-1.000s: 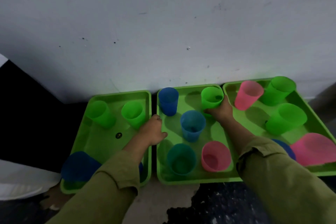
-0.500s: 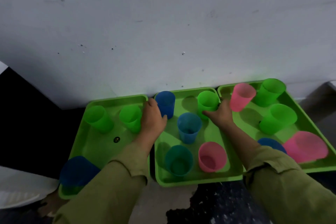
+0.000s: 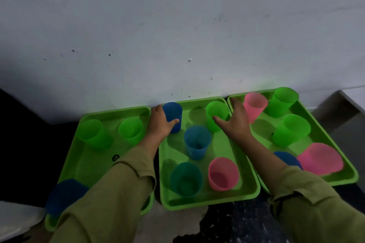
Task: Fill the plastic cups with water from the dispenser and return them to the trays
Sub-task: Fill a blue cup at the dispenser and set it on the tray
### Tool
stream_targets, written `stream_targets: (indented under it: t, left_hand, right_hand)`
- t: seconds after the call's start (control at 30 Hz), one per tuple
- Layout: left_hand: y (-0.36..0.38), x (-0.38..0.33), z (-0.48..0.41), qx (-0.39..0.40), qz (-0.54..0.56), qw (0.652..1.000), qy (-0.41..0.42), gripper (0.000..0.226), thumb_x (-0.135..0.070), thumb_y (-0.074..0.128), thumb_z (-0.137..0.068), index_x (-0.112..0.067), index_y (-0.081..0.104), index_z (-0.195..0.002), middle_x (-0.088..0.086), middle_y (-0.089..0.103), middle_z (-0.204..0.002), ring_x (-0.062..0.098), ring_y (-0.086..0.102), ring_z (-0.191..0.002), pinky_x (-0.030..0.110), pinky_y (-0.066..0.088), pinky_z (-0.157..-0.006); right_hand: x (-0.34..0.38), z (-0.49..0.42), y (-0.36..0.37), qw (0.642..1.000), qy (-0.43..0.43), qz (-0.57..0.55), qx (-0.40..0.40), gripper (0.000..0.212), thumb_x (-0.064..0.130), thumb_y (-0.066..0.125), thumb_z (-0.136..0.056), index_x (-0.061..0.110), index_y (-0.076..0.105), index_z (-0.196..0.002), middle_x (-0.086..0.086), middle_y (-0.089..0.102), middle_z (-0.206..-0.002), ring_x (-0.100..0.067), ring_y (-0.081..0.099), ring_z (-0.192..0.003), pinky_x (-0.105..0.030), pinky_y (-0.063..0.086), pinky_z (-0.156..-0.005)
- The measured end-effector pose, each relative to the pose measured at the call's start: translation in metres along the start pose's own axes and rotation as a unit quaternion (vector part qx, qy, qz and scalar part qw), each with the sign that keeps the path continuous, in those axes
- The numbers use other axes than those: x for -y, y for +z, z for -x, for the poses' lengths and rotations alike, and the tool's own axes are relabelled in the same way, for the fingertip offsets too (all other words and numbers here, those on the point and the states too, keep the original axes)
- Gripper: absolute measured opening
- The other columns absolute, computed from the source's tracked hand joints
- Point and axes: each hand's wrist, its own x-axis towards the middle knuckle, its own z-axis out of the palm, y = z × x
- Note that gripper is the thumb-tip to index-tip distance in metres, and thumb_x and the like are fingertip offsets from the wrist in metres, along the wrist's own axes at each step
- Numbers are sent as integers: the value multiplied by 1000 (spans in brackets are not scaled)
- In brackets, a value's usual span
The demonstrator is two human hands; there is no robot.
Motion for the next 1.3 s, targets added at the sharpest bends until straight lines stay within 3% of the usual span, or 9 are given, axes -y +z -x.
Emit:
stream_targets:
  t: [0.17, 0.3, 0.53, 0.63, 0.7, 0.83, 0.93, 1.13, 1.3]
  left_hand:
    - [-15, -5, 12, -36, 58, 998, 11, 70, -29, 79, -71, -2, 42, -123, 14, 43, -125, 27, 48, -112, 25, 37, -89]
    - [-40, -17, 27, -33, 98, 994, 40, 72, -29, 78, -72, -4, 38, -126, 12, 41, -128, 24, 46, -115, 23, 36, -88]
    - [-108, -17, 68, -8, 172, 981, 88, 75, -30, 80, -70, -11, 36, -129, 5, 43, -130, 15, 48, -112, 24, 42, -86]
    - [-135, -3, 88, 1, 188, 976, 108, 76, -28, 81, -69, -14, 37, -129, 2, 44, -128, 12, 48, -110, 26, 46, -87]
    - [-154, 11, 103, 7, 197, 973, 119, 77, -29, 82, -68, -15, 37, -129, 0, 45, -129, 13, 49, -112, 32, 49, -91]
    - [-189, 42, 132, 32, 231, 962, 145, 75, -23, 82, -68, -15, 39, -128, -1, 46, -130, 15, 50, -116, 34, 52, -90]
    - [-215, 74, 153, 44, 237, 958, 158, 76, -23, 81, -70, -18, 39, -132, -2, 46, -133, 13, 48, -119, 31, 52, -91]
    - [-263, 140, 196, 58, 254, 950, 172, 76, -24, 75, -76, -22, 33, -139, -6, 43, -136, 9, 47, -120, 29, 49, -93]
    - [-296, 197, 234, -8, 282, 941, 189, 46, -16, 70, -81, -23, 48, -120, -4, 59, -116, 1, 58, -102, 19, 52, -79]
  right_hand:
    - [20, 4, -7, 996, -70, -4, -53, 55, 19, 75, -75, 0, 52, -122, -16, 58, -118, -29, 54, -111, -29, 40, -94]
    - [51, 11, -6, 994, -93, -47, -31, 39, 14, 74, -75, 3, 59, -110, -11, 64, -106, -22, 60, -97, -38, 51, -86]
    - [118, 41, 13, 980, -107, -89, 143, 76, 18, 79, -70, 11, 40, -135, -5, 51, -134, -18, 53, -116, -27, 45, -91]
    - [147, 62, 19, 972, -107, -122, 170, 78, 15, 80, -69, 14, 38, -134, -3, 54, -128, -14, 53, -113, -17, 46, -87]
    - [171, 79, 23, 968, -112, -143, 171, 75, 13, 80, -69, 15, 40, -132, 3, 55, -119, -9, 54, -106, -5, 43, -80]
    - [208, 115, 37, 963, -104, -182, 170, 70, 20, 82, -68, 21, 45, -127, 2, 61, -115, -13, 60, -105, -26, 54, -84]
    - [235, 150, 56, 964, -106, -189, 152, 66, 21, 82, -68, 16, 47, -124, -2, 62, -114, -15, 62, -101, -29, 56, -80]
    - [280, 218, 100, 968, -92, -211, 101, 61, 18, 84, -66, 18, 47, -115, -2, 60, -112, -13, 60, -101, -20, 52, -79]
    - [310, 275, 137, 974, -60, -211, 62, 64, 17, 84, -65, 12, 44, -115, -3, 55, -109, -14, 55, -97, -9, 45, -74]
